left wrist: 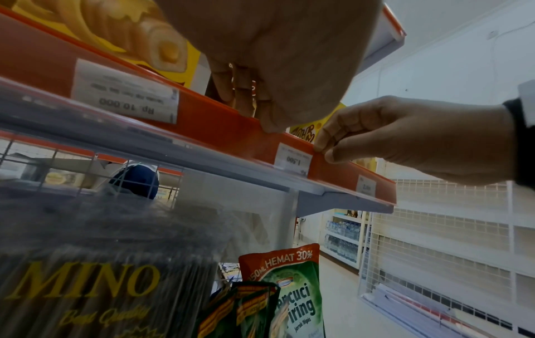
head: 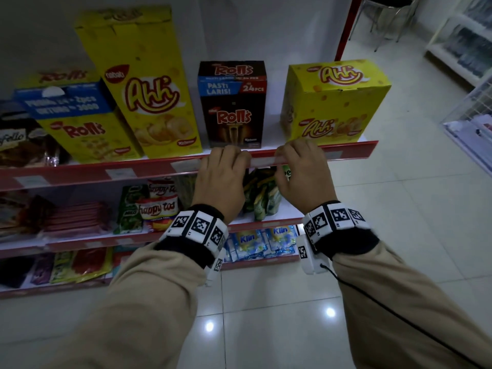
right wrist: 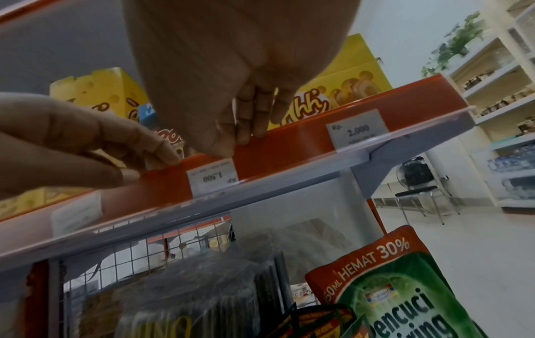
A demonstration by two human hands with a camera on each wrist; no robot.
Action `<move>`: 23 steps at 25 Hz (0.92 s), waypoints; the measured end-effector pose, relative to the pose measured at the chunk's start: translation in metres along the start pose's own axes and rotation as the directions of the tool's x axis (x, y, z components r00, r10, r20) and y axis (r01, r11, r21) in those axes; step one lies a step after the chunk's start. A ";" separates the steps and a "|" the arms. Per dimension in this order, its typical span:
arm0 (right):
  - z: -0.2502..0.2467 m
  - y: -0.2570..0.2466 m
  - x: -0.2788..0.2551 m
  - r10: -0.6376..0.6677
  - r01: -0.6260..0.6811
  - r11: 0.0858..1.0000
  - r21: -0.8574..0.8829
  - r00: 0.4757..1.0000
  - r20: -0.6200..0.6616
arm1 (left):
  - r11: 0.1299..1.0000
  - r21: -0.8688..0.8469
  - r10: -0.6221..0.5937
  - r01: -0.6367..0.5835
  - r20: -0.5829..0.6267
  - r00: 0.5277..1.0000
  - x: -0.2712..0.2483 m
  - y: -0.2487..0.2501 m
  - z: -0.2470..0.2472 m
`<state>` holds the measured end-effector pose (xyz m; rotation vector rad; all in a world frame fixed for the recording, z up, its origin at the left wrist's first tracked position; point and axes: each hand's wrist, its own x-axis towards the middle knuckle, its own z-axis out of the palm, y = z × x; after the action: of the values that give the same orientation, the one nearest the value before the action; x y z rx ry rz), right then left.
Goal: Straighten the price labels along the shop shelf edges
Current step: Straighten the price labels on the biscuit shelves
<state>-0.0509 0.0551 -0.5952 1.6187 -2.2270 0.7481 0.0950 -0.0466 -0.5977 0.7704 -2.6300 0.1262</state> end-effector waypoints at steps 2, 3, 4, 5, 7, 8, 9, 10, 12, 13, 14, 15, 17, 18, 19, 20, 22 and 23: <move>0.002 -0.005 0.002 -0.042 0.040 0.998 -0.039 0.998 -0.038 | 1.000 -0.018 0.003 -0.003 -0.001 1.000 0.000 -0.001 0.001; 0.002 -0.008 0.003 -0.062 0.060 0.997 -0.047 0.997 -0.051 | 1.000 -0.029 0.001 -0.001 0.006 1.000 0.000 -0.002 0.001; 0.003 -0.010 0.003 -0.075 0.072 0.996 -0.055 0.995 -0.059 | 0.999 -0.043 -0.002 0.002 0.015 1.000 -0.001 -0.002 0.002; 0.003 -0.011 0.004 -0.082 0.078 0.995 -0.066 0.994 -0.066 | 0.998 -0.057 -0.005 0.006 0.026 1.000 -0.001 -0.003 0.001; 0.005 -0.014 0.004 -0.083 0.078 0.993 -0.089 0.995 -0.059 | 0.997 -0.076 -0.011 0.014 0.039 0.999 -0.002 -0.004 0.000; 0.006 -0.015 0.004 -0.074 0.069 0.993 -0.093 0.996 -0.049 | 0.997 -0.080 -0.010 0.014 0.046 0.999 -0.001 -0.005 -0.001; 0.006 -0.016 0.004 -0.060 0.055 0.994 -0.092 0.997 -0.043 | 0.997 -0.083 -0.004 0.009 0.054 0.999 0.000 -0.007 -0.001; 0.006 -0.017 0.005 -0.046 0.042 0.995 -0.088 0.998 -0.040 | 0.996 -0.085 0.004 0.001 0.064 0.998 0.000 -0.007 -0.001; 0.007 -0.019 0.006 -0.028 0.026 0.994 -0.105 0.999 -0.018 | 0.996 -0.084 0.021 -0.014 0.084 0.996 0.001 -0.007 -0.001; 0.008 -0.020 0.006 -0.025 0.025 0.992 -0.120 1.000 0.006 | 0.997 -0.081 0.026 -0.019 0.092 0.995 0.001 -0.007 -0.001; 0.009 -0.021 0.006 -0.018 0.023 0.991 -0.135 0.999 0.038 | 0.996 -0.082 0.030 -0.022 0.095 0.995 0.001 -0.007 -0.001; 0.010 -0.021 0.007 -0.006 0.016 0.989 -0.148 0.997 0.073 | 0.996 -0.085 0.035 -0.027 0.094 0.995 0.001 -0.008 -0.001; 0.011 -0.022 0.009 0.038 -0.016 0.987 -0.163 0.991 0.130 | 0.995 -0.088 0.055 -0.047 0.093 0.994 0.003 -0.010 -0.001; 0.010 -0.021 0.010 0.062 -0.041 0.988 -0.150 0.989 0.137 | 0.994 -0.090 0.069 -0.060 0.094 0.993 0.004 -0.012 -0.002; 0.010 -0.020 0.012 0.082 -0.065 0.990 -0.124 0.988 0.133 | 0.993 -0.094 0.078 -0.069 0.091 0.993 0.007 -0.014 -0.003; 0.009 -0.019 0.013 0.096 -0.084 0.992 -0.093 0.987 0.130 | 0.992 -0.101 0.081 -0.072 0.088 0.993 0.009 -0.015 -0.004; 0.006 -0.017 0.017 0.114 -0.111 0.993 -0.026 0.984 0.137 | 0.990 -0.124 0.078 -0.069 0.066 0.995 0.010 -0.016 -0.005; 0.004 -0.015 0.018 0.120 -0.123 0.992 0.016 0.984 0.133 | 0.988 -0.142 0.071 -0.064 0.048 0.996 0.010 -0.016 -0.005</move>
<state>-0.0423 0.0346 -0.5858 1.5974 -2.4376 0.7202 0.0975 -0.0642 -0.5893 0.6460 -2.6823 -0.0606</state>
